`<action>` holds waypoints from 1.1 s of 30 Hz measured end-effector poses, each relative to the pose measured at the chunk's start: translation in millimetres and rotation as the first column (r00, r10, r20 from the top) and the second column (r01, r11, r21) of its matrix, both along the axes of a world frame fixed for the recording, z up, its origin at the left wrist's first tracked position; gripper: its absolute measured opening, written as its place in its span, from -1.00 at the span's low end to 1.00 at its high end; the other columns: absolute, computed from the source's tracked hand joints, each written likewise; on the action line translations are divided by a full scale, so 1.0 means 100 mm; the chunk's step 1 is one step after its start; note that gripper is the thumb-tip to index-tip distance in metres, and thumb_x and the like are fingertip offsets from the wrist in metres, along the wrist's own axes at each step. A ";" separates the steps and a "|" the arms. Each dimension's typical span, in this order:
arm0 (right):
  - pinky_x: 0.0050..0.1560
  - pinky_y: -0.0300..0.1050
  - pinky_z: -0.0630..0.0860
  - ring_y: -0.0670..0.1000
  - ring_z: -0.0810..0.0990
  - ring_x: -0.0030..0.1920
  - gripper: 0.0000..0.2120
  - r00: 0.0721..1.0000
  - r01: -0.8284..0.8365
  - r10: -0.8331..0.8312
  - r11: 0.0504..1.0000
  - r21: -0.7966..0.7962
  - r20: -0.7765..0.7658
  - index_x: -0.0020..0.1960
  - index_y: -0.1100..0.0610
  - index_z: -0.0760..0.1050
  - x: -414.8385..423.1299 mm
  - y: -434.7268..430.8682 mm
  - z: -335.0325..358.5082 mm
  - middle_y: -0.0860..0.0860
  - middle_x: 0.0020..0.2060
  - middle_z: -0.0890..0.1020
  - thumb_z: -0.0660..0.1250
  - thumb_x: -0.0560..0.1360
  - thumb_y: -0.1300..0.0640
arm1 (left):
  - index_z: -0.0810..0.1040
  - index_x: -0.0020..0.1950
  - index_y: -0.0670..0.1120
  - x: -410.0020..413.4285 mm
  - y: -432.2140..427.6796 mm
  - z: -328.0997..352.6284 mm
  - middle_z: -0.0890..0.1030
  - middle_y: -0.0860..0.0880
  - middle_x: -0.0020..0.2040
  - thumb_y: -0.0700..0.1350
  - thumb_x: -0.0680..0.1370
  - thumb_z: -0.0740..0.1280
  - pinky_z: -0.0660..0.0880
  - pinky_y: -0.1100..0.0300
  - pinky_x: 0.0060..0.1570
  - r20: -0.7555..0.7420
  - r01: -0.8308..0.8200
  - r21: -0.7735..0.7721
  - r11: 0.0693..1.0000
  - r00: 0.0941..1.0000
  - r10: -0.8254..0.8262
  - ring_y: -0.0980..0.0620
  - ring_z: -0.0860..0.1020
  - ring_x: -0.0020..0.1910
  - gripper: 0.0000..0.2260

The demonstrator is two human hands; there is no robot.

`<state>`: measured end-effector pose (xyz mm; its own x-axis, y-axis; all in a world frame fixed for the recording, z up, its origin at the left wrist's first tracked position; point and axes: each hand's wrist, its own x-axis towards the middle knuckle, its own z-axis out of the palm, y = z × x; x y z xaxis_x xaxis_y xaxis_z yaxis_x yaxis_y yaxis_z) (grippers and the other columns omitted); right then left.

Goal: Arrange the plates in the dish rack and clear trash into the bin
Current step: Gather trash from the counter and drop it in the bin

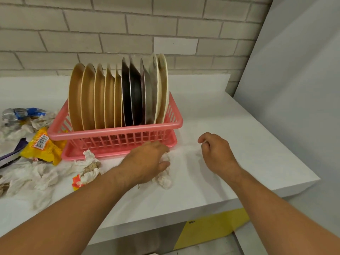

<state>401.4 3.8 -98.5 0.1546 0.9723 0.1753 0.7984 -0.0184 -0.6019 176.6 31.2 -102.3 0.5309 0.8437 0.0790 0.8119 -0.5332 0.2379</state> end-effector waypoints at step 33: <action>-0.10 -0.08 0.36 0.14 0.51 0.02 -0.73 0.937 -0.100 0.216 0.920 -0.379 0.275 0.11 0.09 0.33 -0.93 -0.54 -0.32 0.06 0.01 0.48 0.06 0.60 -0.09 | 0.26 0.43 0.08 -0.53 -0.13 0.29 0.33 0.10 0.25 -0.12 0.54 0.32 0.44 0.29 0.02 0.200 -0.045 0.010 0.999 0.979 0.042 0.13 0.46 0.04 -0.52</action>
<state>308.1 -50.1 -130.2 -0.0115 0.9851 -0.1713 0.9515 -0.0419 -0.3047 123.1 18.0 -73.7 0.4661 0.8637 0.1915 0.7714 -0.5028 0.3901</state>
